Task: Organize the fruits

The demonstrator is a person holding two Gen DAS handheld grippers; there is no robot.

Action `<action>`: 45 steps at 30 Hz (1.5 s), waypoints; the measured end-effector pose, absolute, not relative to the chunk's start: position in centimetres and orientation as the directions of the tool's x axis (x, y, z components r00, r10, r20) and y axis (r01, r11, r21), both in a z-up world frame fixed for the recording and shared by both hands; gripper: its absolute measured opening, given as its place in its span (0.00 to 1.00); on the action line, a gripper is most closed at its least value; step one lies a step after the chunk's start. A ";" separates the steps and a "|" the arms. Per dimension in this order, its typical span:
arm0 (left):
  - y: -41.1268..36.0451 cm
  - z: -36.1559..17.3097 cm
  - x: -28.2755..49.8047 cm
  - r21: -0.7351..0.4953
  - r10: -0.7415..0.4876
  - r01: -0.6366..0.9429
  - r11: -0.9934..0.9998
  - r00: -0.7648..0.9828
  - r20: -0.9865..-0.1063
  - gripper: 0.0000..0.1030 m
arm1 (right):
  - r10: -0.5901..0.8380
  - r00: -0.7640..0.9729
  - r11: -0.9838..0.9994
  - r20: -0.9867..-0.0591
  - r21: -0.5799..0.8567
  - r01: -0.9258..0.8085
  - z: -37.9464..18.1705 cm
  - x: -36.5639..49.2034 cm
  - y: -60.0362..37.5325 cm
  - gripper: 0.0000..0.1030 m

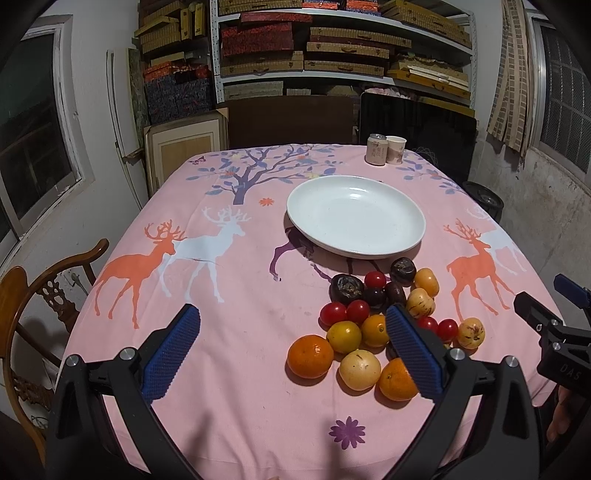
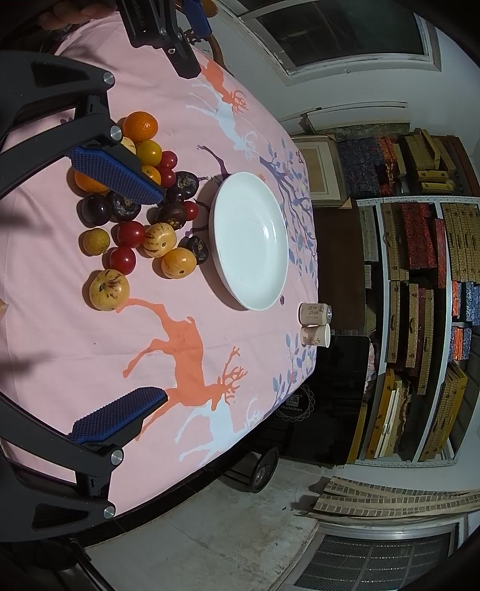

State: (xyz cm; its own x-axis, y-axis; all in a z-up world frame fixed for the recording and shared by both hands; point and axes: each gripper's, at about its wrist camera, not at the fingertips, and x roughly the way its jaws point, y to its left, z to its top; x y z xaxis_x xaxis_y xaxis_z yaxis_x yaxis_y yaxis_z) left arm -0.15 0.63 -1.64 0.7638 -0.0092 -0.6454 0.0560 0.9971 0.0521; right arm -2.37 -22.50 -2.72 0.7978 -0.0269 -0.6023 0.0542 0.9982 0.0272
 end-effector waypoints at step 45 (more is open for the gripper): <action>1.6 -13.1 4.1 -0.042 -0.219 0.295 0.955 0.599 -0.770 0.43 | 0.215 0.561 0.974 -0.799 0.139 -0.177 -13.2 3.0 -23.7 0.39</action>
State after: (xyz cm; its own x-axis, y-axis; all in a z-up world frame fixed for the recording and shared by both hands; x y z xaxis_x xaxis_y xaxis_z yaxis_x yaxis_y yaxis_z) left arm 4.11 1.61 -13.14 0.5989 -0.2188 -0.7704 0.2945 0.9547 -0.0421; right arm 2.99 -23.69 -13.19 0.5609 0.2155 -0.7994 -0.1767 0.9744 0.1387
